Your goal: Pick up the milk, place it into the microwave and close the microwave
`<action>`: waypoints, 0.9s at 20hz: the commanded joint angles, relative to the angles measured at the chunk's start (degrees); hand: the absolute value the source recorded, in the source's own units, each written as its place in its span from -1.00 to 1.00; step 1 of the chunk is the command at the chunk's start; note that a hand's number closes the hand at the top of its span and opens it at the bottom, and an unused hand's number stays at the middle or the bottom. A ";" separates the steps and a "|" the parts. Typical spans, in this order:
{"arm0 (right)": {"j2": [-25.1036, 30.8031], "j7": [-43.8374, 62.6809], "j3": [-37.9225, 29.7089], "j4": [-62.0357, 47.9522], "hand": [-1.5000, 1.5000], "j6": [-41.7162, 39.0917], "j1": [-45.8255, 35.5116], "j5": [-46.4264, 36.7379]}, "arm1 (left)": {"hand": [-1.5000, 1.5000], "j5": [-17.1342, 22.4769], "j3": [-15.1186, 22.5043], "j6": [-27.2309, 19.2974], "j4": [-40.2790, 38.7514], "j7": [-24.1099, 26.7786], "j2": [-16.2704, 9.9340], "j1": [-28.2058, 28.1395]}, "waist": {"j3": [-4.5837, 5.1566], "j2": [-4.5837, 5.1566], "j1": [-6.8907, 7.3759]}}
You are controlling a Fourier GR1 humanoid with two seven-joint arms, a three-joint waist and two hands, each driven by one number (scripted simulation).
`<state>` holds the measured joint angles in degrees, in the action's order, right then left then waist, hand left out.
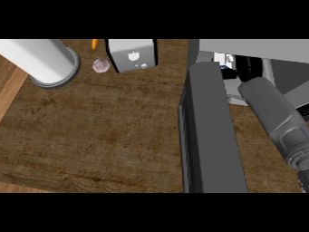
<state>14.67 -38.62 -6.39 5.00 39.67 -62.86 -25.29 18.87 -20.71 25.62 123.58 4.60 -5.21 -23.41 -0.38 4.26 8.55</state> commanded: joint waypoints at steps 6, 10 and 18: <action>-2.57 -5.44 -4.14 0.75 -1.00 -10.57 1.01 4.47 | -1.00 0.07 4.12 4.90 -1.17 0.64 -0.32 -0.99 | 0.03 -0.93 -0.57; -2.25 -8.61 -7.48 1.54 -1.00 -17.88 1.87 8.08 | -1.00 -0.50 4.93 5.12 -1.55 0.43 -0.98 1.18 | 0.07 -1.54 -2.63; -2.51 -12.34 -11.21 0.48 -1.00 -28.73 5.64 12.11 | -1.00 -2.27 10.08 5.15 -0.59 -1.51 0.69 3.08 | 0.09 -1.94 -3.86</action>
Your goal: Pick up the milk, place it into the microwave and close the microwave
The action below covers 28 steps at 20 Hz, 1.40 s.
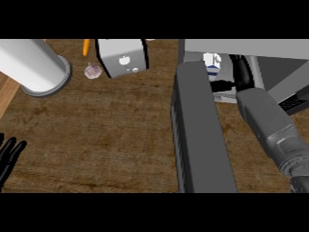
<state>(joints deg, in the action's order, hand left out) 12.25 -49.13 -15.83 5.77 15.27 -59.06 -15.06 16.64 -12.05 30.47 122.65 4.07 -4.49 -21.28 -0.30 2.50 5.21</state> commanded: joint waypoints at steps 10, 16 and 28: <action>-2.28 -7.37 -2.88 -0.04 -1.00 -21.46 10.21 4.29 | 1.00 -5.58 11.36 -4.32 1.30 -7.92 4.36 5.06 | 0.14 -1.83 -3.95; -4.04 -11.00 -2.16 3.15 -1.00 -22.27 17.46 4.85 | 1.00 -6.27 16.10 -4.48 1.01 -9.58 4.45 3.80 | 0.25 -2.36 -4.69; 0.91 -9.99 0.85 14.35 -1.00 -30.10 31.82 6.21 | 1.00 -17.71 25.51 -15.25 -15.79 -5.36 4.48 20.11 | 0.41 -2.85 -7.16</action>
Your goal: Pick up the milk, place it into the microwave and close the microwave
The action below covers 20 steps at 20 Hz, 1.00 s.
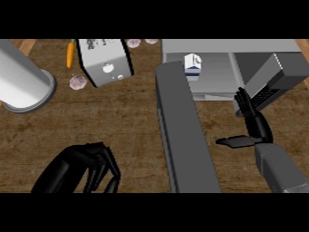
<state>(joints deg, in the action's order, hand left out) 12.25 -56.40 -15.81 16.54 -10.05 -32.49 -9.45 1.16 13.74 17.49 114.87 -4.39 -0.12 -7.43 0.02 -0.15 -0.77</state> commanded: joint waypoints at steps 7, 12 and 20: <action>3.11 2.45 2.17 14.87 -1.00 -7.89 11.07 3.44 | 1.00 -5.73 9.30 -7.99 -19.09 3.11 0.12 16.05 | 0.09 -0.09 -1.15; 5.72 -0.36 3.32 22.85 -1.00 -10.75 20.27 5.16 | 1.00 -8.98 14.94 -9.70 -28.81 4.42 0.12 19.86 | 0.08 -0.05 -1.47; 8.76 1.02 6.42 34.00 -1.00 -16.99 24.43 9.09 | 1.00 -6.65 22.85 -24.85 -50.16 18.08 0.11 27.51 | 0.18 0.37 -3.40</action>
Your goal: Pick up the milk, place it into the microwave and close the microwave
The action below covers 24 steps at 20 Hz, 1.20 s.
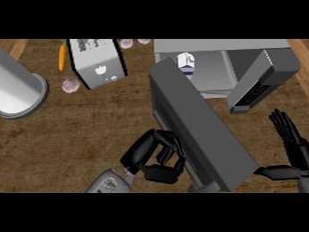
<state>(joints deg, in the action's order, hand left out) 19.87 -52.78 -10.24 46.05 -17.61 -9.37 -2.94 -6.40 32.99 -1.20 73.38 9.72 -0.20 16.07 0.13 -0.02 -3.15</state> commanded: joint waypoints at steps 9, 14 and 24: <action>2.79 5.65 3.65 18.57 -1.00 -13.45 3.80 11.00 | 1.00 13.31 11.27 -19.38 -17.63 13.90 0.18 8.65 | 0.27 0.62 -3.94; 4.83 9.45 4.46 24.31 -1.00 -13.99 3.44 14.39 | 1.00 19.75 14.53 -20.49 -22.37 13.29 0.18 13.79 | 0.25 1.13 -5.60; 6.73 16.88 7.82 33.64 -1.00 -15.42 3.89 19.34 | 1.00 31.86 15.60 -28.56 -19.91 17.49 0.17 19.52 | 0.41 1.64 -9.83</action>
<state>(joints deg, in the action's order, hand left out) 25.32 -35.60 -2.94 77.13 -29.20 -5.52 14.94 21.51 48.56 -26.83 53.14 25.80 -0.45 32.90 0.48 1.47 -11.34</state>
